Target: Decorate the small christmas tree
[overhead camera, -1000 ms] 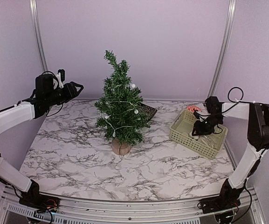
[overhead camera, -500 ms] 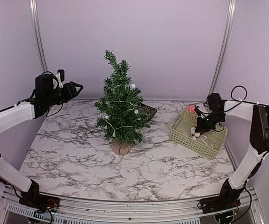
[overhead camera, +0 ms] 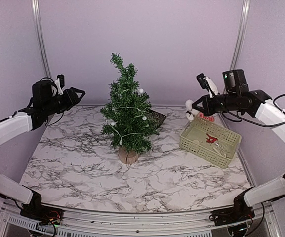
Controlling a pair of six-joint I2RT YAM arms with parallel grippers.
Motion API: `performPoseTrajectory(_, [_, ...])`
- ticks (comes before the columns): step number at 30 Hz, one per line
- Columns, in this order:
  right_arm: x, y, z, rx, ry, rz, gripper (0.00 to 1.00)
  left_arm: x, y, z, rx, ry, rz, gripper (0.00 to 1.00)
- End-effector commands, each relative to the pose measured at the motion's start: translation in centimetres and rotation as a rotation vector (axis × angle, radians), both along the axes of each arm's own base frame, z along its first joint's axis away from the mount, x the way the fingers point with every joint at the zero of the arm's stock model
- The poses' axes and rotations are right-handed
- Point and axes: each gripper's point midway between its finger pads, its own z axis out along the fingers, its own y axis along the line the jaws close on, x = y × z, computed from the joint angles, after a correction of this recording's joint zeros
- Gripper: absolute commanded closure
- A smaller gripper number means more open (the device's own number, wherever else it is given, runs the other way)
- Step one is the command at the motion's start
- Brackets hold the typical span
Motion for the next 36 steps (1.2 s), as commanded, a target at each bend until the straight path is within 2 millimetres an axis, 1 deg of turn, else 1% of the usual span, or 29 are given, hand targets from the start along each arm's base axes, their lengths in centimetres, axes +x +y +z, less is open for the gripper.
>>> performPoseTrajectory(1, [-4.6, 6.4, 5.8, 0.116, -0.101, 0.144, 1.0, -1.2, 0.7, 1.9, 0.01, -0.074, 0.017, 0.46])
performPoseTrajectory(5, [-9.6, 12.3, 8.7, 0.178, -0.146, 0.261, 1.0, -2.1, 0.8, 2.1, 0.016, -0.09, 0.012, 0.46])
performPoseTrajectory(7, [-12.0, 15.1, 9.3, 0.177, -0.15, 0.309, 1.0, -2.5, 0.8, 2.4, 0.022, -0.102, 0.007, 0.46])
performPoseTrajectory(8, [-13.7, 16.7, 9.7, 0.176, -0.151, 0.348, 1.0, -2.7, 0.9, 2.7, 0.024, -0.11, 0.008, 0.46])
performPoseTrajectory(10, [-15.0, 18.5, 9.9, 0.161, -0.146, 0.356, 1.0, -3.0, 1.0, 2.9, 0.032, -0.115, 0.016, 0.47])
performPoseTrajectory(13, [-15.8, 21.0, 10.4, 0.182, -0.127, 0.357, 1.0, -3.0, 1.3, 3.3, 0.038, -0.124, 0.028, 0.47])
performPoseTrajectory(15, [-15.9, 22.7, 10.6, 0.216, -0.113, 0.353, 1.0, -3.1, 1.3, 3.6, 0.036, -0.131, 0.028, 0.47])
performPoseTrajectory(17, [-15.5, 24.7, 9.8, 0.22, -0.094, 0.335, 1.0, -3.2, 1.3, 3.7, 0.033, -0.134, 0.025, 0.46])
performPoseTrajectory(18, [-15.2, 26.0, 8.7, 0.199, -0.086, 0.33, 1.0, -3.3, 1.3, 3.7, 0.033, -0.133, 0.026, 0.46])
performPoseTrajectory(20, [-14.4, 27.8, 7.3, 0.169, -0.075, 0.299, 1.0, -3.5, 1.4, 3.5, 0.039, -0.131, 0.027, 0.46])
performPoseTrajectory(22, [-13.4, 29.3, 6.5, 0.152, -0.069, 0.265, 1.0, -3.7, 1.6, 3.6, 0.032, -0.127, 0.037, 0.46])
performPoseTrajectory(24, [-12.3, 30.1, 6.1, 0.142, -0.072, 0.215, 1.0, -4.1, 1.6, 4.2, 0.009, -0.13, 0.036, 0.46])
performPoseTrajectory(27, [-10.7, 30.5, 5.6, 0.094, -0.098, 0.148, 1.0, -4.6, 1.8, 4.3, -0.007, -0.132, 0.042, 0.46])
performPoseTrajectory(31, [-9.3, 30.4, 3.7, -0.014, -0.105, 0.102, 1.0, -5.4, 1.8, 4.4, -0.007, -0.144, 0.036, 0.46])
performPoseTrajectory(33, [-8.9, 30.2, 2.7, -0.058, -0.096, 0.083, 1.0, -5.6, 2.0, 4.5, -0.008, -0.146, 0.042, 0.46])
performPoseTrajectory(36, [-8.6, 29.5, 2.3, -0.085, -0.089, 0.057, 1.0, -5.7, 2.0, 4.7, -0.007, -0.152, 0.042, 0.46])
